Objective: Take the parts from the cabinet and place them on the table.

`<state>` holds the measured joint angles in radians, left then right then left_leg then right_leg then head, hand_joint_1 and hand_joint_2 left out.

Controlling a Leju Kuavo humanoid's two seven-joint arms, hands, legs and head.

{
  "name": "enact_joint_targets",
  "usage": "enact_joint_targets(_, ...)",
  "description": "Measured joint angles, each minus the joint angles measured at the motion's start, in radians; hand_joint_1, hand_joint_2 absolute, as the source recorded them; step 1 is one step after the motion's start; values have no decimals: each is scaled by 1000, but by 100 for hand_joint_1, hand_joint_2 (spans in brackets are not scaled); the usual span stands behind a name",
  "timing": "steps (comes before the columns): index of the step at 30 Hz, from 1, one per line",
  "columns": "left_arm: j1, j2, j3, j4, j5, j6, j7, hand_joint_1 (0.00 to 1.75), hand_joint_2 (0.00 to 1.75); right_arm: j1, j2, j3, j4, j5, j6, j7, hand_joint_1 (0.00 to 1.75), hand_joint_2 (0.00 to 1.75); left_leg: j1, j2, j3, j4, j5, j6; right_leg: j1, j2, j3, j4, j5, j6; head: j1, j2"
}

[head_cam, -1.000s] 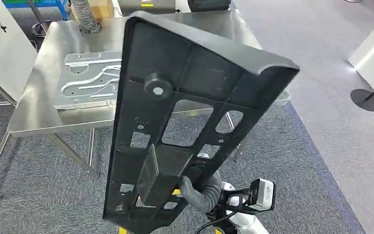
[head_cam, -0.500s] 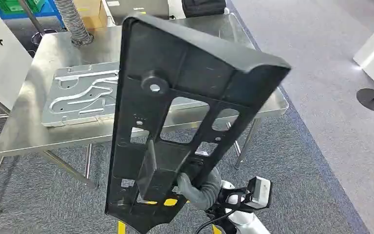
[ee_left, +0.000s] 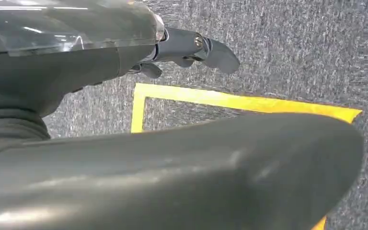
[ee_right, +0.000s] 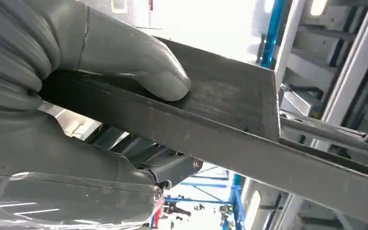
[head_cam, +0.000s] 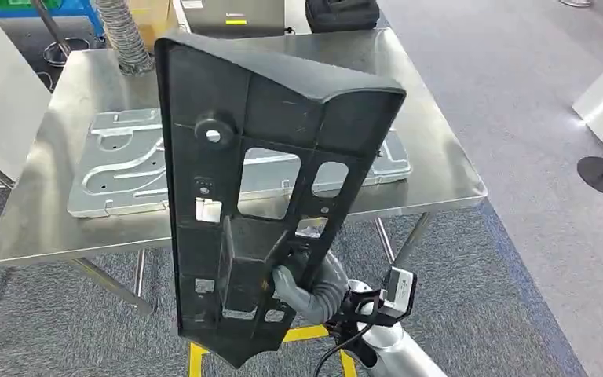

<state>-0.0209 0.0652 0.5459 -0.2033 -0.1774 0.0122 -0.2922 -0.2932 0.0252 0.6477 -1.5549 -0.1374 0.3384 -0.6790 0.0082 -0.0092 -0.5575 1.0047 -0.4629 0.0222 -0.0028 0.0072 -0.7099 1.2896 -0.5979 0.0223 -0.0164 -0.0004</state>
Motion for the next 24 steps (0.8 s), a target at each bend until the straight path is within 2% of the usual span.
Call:
enact_joint_targets(2, -2, 0, 2, 0, -3, 0, -2, 0, 0, -1, -2, 1, -2, -6, -6, -6, 175, 175, -2, -2, 32, 0, -21, -4, 1, 0, 46, -162, 120, -10, 0, 0)
enact_joint_targets(3, -2, 0, 3, 0, -8, -1, -5, 0, 0, -1, -3, 1, -5, -6, -15, -8, 175, 175, -2, -2, 44, -2, -32, -7, 6, -1, 70, -247, 189, -21, 0, 0)
enact_joint_targets(4, -2, -5, 4, 1, -11, -1, -4, 0, 0, -2, -6, 0, -6, -5, -23, -11, 175, 175, -6, -1, 52, 3, -41, -13, 13, -1, 66, -257, 171, -26, -1, 0)
enact_joint_targets(5, -5, -5, 5, 1, -13, -1, -7, 0, 0, -4, -7, -1, -9, 4, -33, -13, 175, 175, -4, -3, 47, -1, -45, -20, 14, 0, 69, -263, 164, -30, 0, 0)
enact_joint_targets(6, -6, -5, 5, 0, -16, -1, -7, 0, 0, -4, -10, -3, -17, 15, -47, -14, 175, 175, -2, -2, 52, -4, -48, -26, 16, -1, 71, -266, 176, -36, 0, 0)
enact_joint_targets(7, -5, -5, 5, 0, -20, -2, -9, 0, 0, -5, -12, -7, -25, 24, -62, -14, 175, 175, -5, -1, 61, 9, -38, -33, 15, 1, 77, -273, 170, -45, 0, 0)
enact_joint_targets(8, -6, -4, 5, 0, -24, -2, -9, 0, 0, -5, -14, -14, -35, 34, -76, -16, 175, 175, -4, 0, 67, 9, -45, -38, 9, 1, 98, -280, 170, -52, 0, 0)
enact_joint_targets(9, -7, -6, 5, 0, -26, -4, -10, 0, 0, -6, -18, -21, -45, 38, -82, -17, 175, 175, -2, 2, 62, 33, -52, -39, 7, 0, 115, -289, 168, -56, 0, 0)
enact_joint_targets(10, -9, -8, 5, 0, -29, -5, -11, 0, 0, -12, -21, -27, -53, 40, -87, -18, 175, 175, -1, 3, 37, 84, -63, -42, 6, -1, 123, -291, 163, -62, 0, 0)
enact_joint_targets(11, -10, -8, 6, 0, -29, -5, -11, 0, 0, -17, -22, -33, -60, 49, -95, -18, 175, 175, 1, 3, -8, 158, -87, -47, 7, -1, 130, -291, 155, -63, 0, 0)
enact_joint_targets(13, -8, -7, 6, 0, -35, -11, -13, 0, 0, -18, -28, -48, -80, 84, -136, -18, 175, 175, 4, 3, -100, 291, -153, -54, 8, -1, 144, -291, 140, -63, 0, 0)
enact_joint_targets(14, -6, -7, 6, 0, -39, -14, -14, 0, 0, -19, -34, -60, -93, 106, -166, -18, 175, 175, 5, 3, -126, 312, -156, -56, 8, 0, 152, -290, 136, -63, 0, 0)
enact_joint_targets(15, -5, -7, 6, 0, -45, -18, -15, 0, 0, -27, -40, -76, -111, 129, -201, -18, 175, 175, 6, 3, -132, 284, -127, -58, 7, 1, 163, -289, 127, -60, 0, 0)
enact_joint_targets(16, -5, -7, 6, 0, -52, -21, -21, 0, 0, -39, -50, -107, -137, 148, -250, -18, 175, 175, 7, 3, -120, 222, -77, -58, 6, 1, 174, -289, 119, -57, 0, 0)
enact_joint_targets(18, -3, -6, 6, 0, -64, -25, -29, 0, 0, -86, -67, -181, -175, 161, -295, -18, 175, 175, 8, 5, -74, 48, 62, -58, 4, 0, 193, -287, 101, -48, 0, 0)
enact_joint_targets(19, -1, -7, 6, 1, -68, -29, -29, 0, 0, -117, -80, -225, -188, 176, -307, -19, 175, 175, 5, 5, -76, 29, 57, -54, 5, 1, 196, -284, 96, -43, 0, 0)
enact_joint_targets(20, -4, -7, 6, 0, -74, -32, -30, 0, 0, -154, -91, -268, -199, 182, -308, -18, 175, 175, -3, 6, -73, 11, 44, -41, 6, 2, 183, -281, 95, -37, 0, 0)
enact_joint_targets(21, -6, -6, 6, 0, -77, -33, -29, 0, 0, -187, -101, -306, -207, 193, -308, -5, 175, 175, -3, 6, -78, 16, 60, -30, 7, 4, 181, -281, 93, -31, 0, 0)
enact_joint_targets(23, -5, -7, 6, 0, -80, -33, -29, 0, 0, -268, -120, -375, -209, 212, -306, 34, 175, 175, -2, 6, -77, 16, 58, -21, 7, 4, 183, -283, 87, -19, 0, 0)
enact_joint_targets(24, -8, -8, 7, 0, -80, -34, -29, 0, 0, -307, -130, -399, -209, 227, -306, 64, 175, 175, 3, 6, -71, 7, 60, -15, 2, 1, 183, -273, 74, -12, 0, 0)
